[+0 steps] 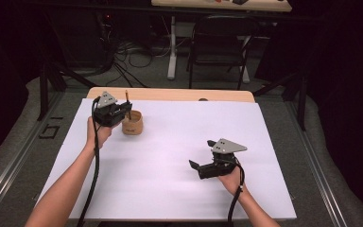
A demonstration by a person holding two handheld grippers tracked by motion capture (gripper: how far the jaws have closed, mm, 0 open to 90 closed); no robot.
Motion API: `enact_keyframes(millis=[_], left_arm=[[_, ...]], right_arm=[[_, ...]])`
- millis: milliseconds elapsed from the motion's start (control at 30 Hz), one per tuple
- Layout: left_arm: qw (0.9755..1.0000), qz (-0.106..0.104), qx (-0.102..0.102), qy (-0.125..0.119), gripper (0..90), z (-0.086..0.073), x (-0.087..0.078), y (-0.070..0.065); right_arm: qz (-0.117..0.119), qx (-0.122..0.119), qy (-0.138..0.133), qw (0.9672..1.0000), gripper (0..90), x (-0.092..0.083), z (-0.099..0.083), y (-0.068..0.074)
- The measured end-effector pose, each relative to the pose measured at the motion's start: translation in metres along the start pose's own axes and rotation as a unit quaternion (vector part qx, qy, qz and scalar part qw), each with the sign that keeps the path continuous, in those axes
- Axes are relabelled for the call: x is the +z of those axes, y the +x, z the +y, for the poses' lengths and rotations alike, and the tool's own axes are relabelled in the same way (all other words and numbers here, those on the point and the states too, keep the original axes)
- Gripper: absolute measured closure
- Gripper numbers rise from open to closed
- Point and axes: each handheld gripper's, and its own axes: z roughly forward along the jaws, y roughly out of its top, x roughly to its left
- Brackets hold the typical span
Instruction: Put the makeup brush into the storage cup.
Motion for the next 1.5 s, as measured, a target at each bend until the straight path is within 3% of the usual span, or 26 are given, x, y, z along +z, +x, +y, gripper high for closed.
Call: enact_keyframes(millis=[700, 767, 900, 1000, 1200, 1500], left_arm=[[0.9998, -0.001, -0.001, 0.017, 81.3, -0.004, 0.008, 0.003], [0.9997, -0.005, -0.002, 0.024, 70.4, -0.003, 0.008, 0.004], [0.9996, 0.002, -0.011, 0.027, 36.0, -0.003, 0.005, 0.005], [0.9997, 0.001, -0.009, 0.025, 19.8, -0.001, 0.000, 0.005], [0.9997, 0.000, 0.007, 0.021, 9.7, 0.001, -0.011, -0.001], [0.9997, -0.014, 0.016, 0.011, 2.9, 0.002, -0.027, -0.011]], right_arm=[[0.001, -0.001, 0.000, 1.0000, 0.2, 0.000, 0.000, 0.000], [0.001, -0.002, 0.000, 1.0000, 0.2, 0.000, 0.000, -0.001], [0.001, 0.001, -0.002, 1.0000, 0.1, -0.002, 0.001, -0.001], [0.003, 0.006, -0.003, 1.0000, 0.0, -0.002, 0.001, -0.001], [0.006, 0.003, -0.003, 1.0000, 0.0, -0.002, 0.001, 0.000], [-0.003, 0.000, -0.013, 0.9999, 0.0, -0.006, 0.002, -0.001]])
